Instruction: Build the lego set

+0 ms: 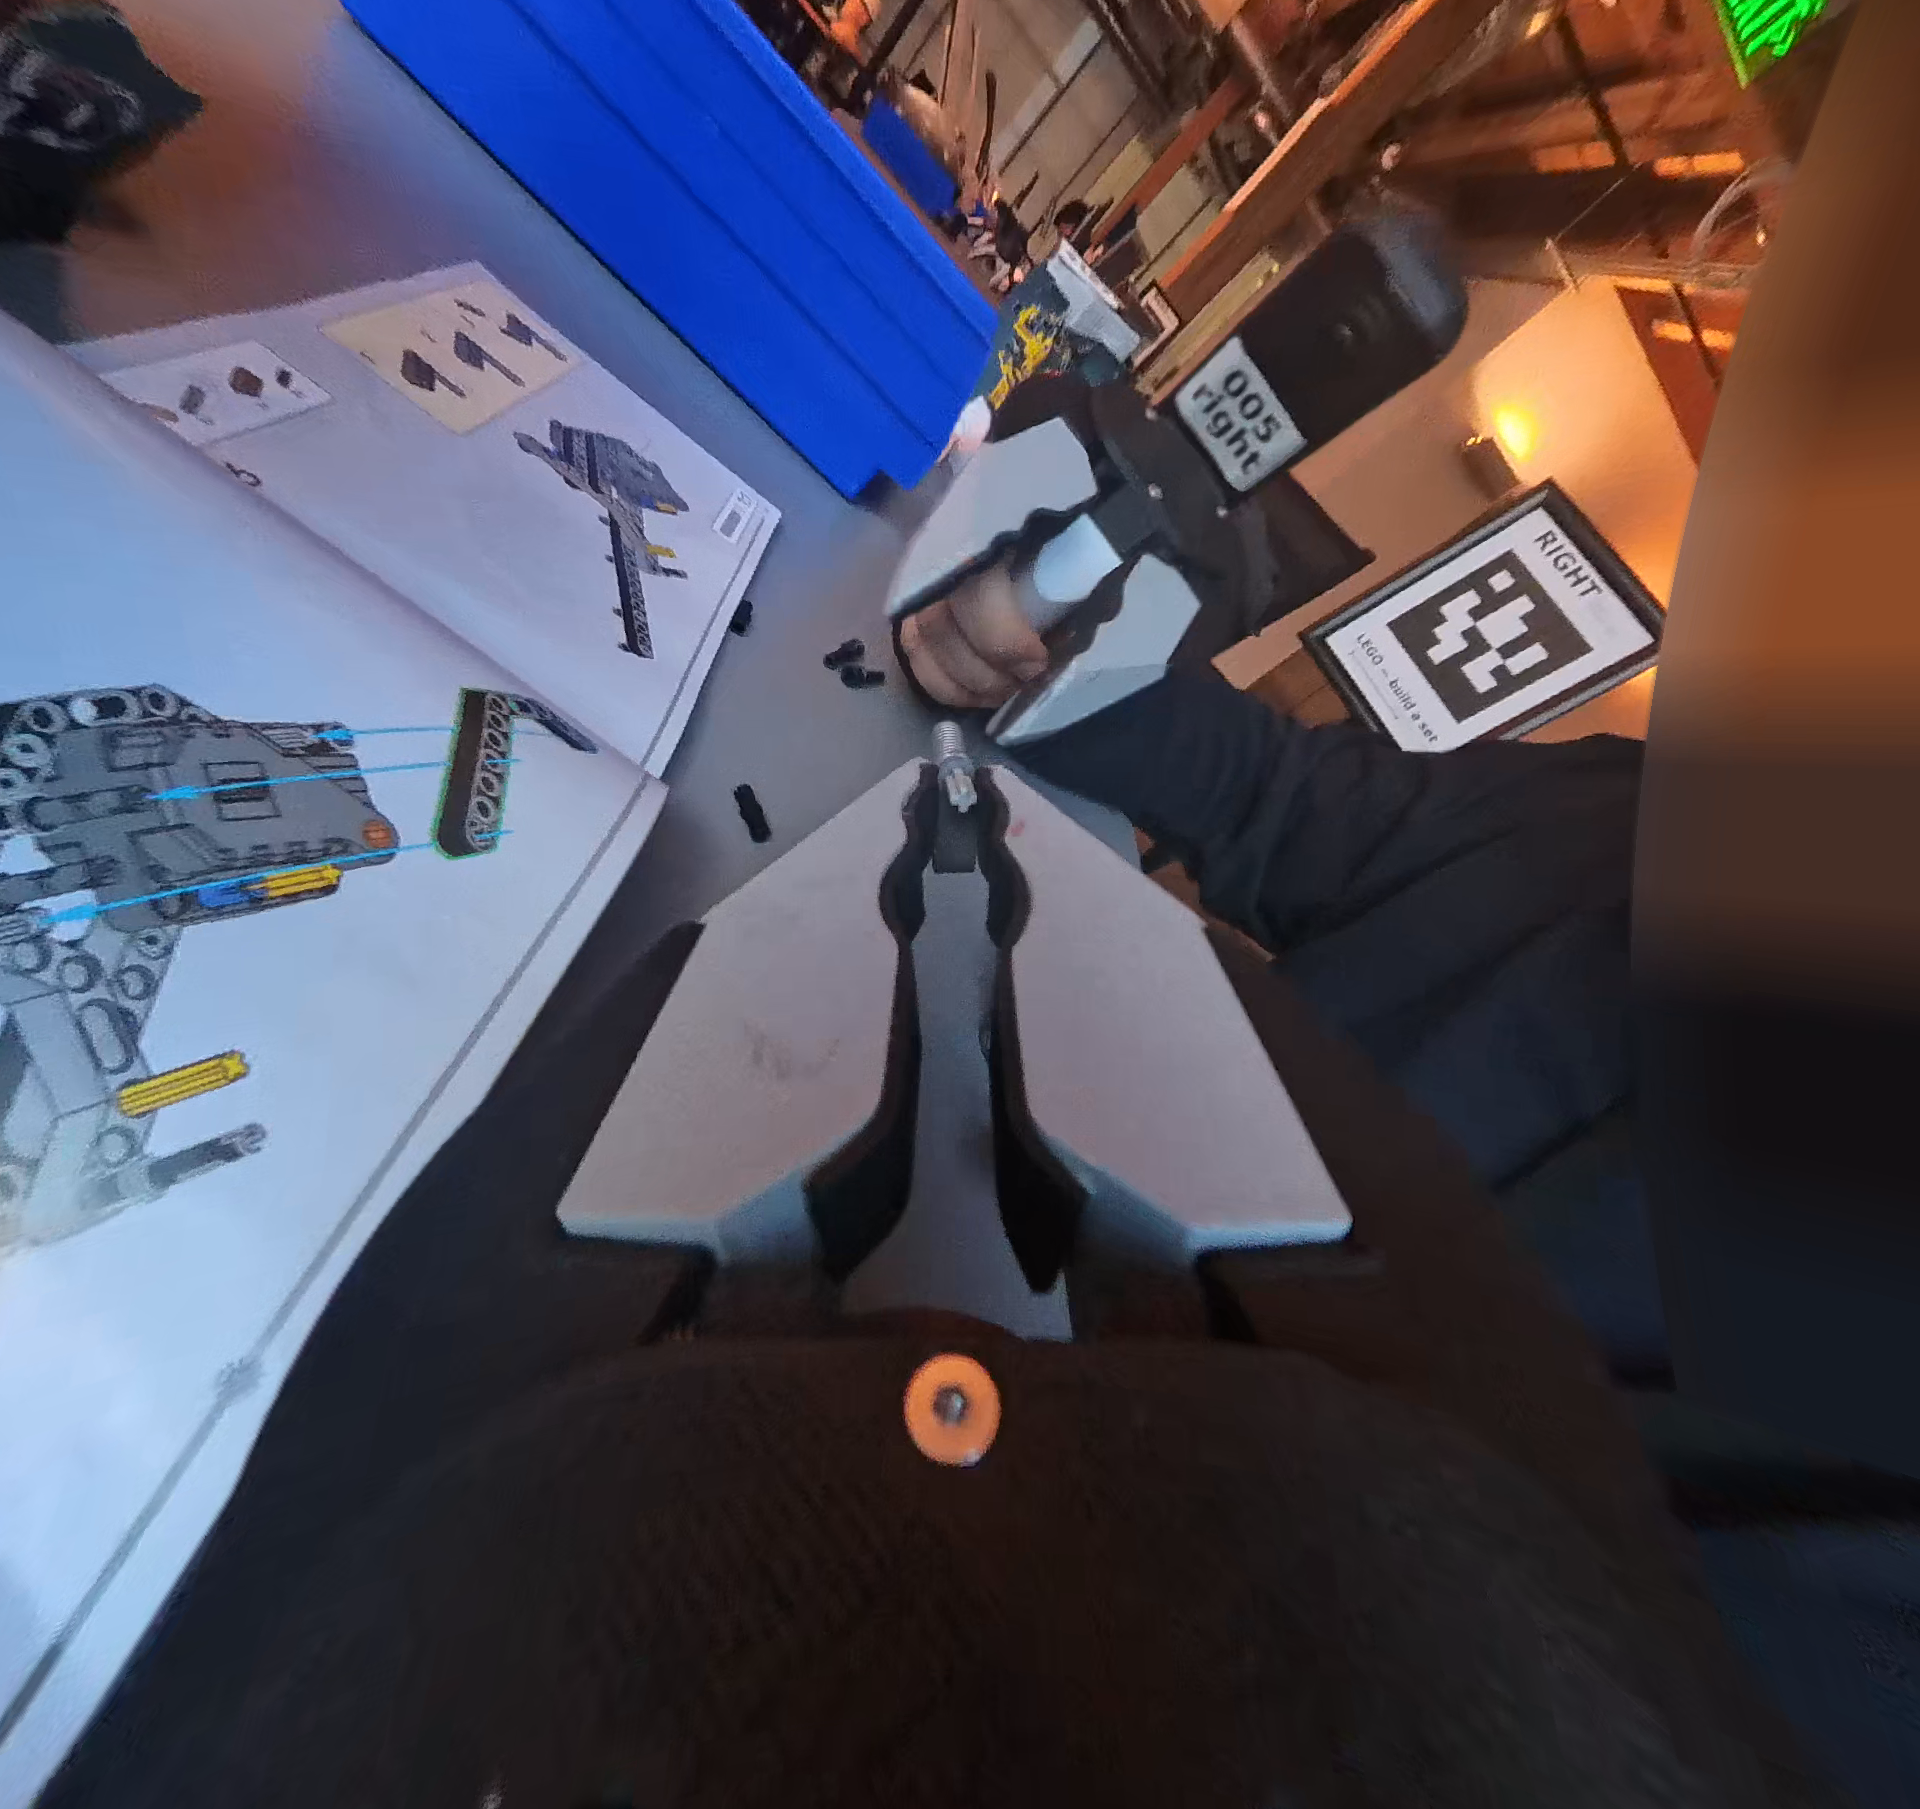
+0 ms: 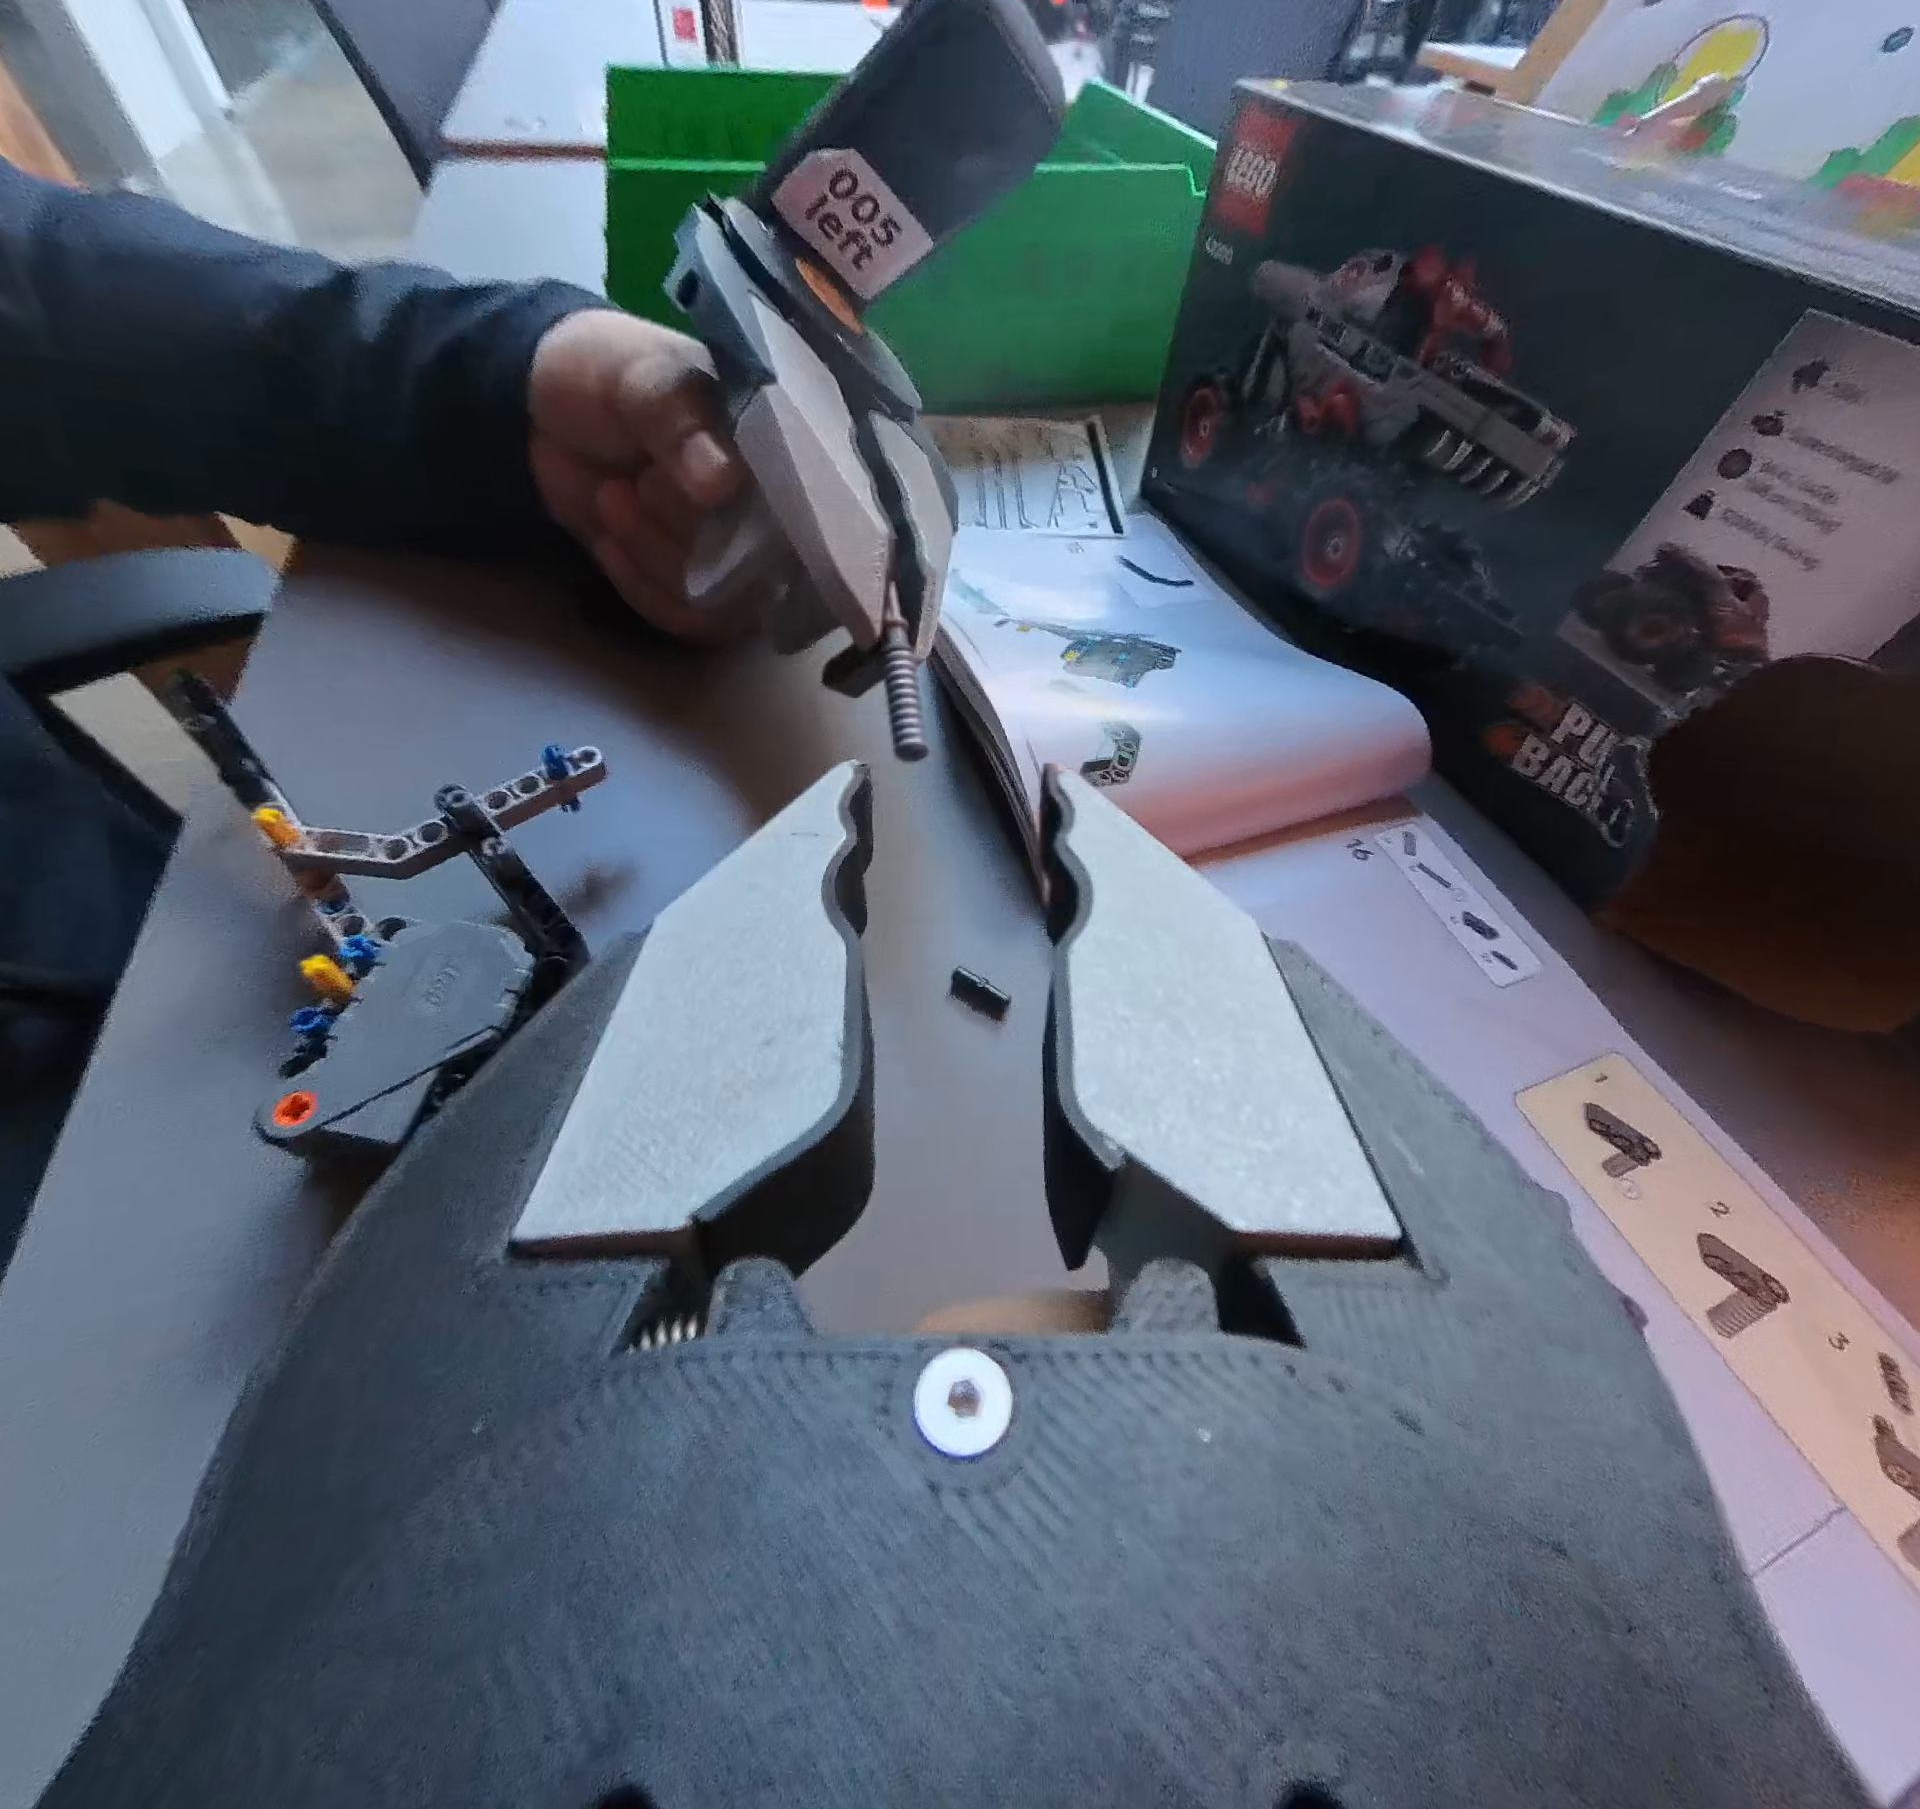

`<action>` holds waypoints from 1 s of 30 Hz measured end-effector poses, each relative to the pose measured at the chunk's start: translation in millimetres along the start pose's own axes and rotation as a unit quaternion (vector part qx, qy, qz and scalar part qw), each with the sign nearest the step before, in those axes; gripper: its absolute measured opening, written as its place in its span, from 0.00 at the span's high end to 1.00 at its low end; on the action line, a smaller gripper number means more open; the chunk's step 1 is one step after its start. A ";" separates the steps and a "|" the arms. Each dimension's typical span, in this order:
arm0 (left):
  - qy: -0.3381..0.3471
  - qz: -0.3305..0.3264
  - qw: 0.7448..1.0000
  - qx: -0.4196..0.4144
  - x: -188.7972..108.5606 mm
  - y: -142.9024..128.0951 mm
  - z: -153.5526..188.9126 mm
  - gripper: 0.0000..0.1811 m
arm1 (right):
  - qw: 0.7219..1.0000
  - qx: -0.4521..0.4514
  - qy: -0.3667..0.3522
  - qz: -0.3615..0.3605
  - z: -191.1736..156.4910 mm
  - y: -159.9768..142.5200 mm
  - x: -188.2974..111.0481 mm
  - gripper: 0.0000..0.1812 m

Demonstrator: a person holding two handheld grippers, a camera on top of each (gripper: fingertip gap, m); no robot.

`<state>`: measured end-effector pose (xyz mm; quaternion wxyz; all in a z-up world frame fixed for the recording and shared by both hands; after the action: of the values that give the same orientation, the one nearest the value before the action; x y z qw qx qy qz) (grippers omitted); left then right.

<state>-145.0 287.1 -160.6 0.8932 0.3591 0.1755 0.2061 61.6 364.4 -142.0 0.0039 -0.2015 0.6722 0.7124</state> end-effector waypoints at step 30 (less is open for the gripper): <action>0.134 -0.092 0.978 0.129 4.7 -3.5 1.7 0.86 | 0.985 0.049 -0.012 -0.162 -9.3 -22.6 12.0 0.97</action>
<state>-139.4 286.2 -162.7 0.8229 0.4226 0.3511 0.1449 59.4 354.5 -167.3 0.1373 -0.2988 0.6649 0.6707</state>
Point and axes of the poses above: each gripper's, where its closed fingertips meet, x out along the fingers, y out of its top, z = x × y across the jaws, the point moved 10 cm from there along -x, back along the fingers, and after that the axes turned 6 degrees about y, right-handed, at the moved point
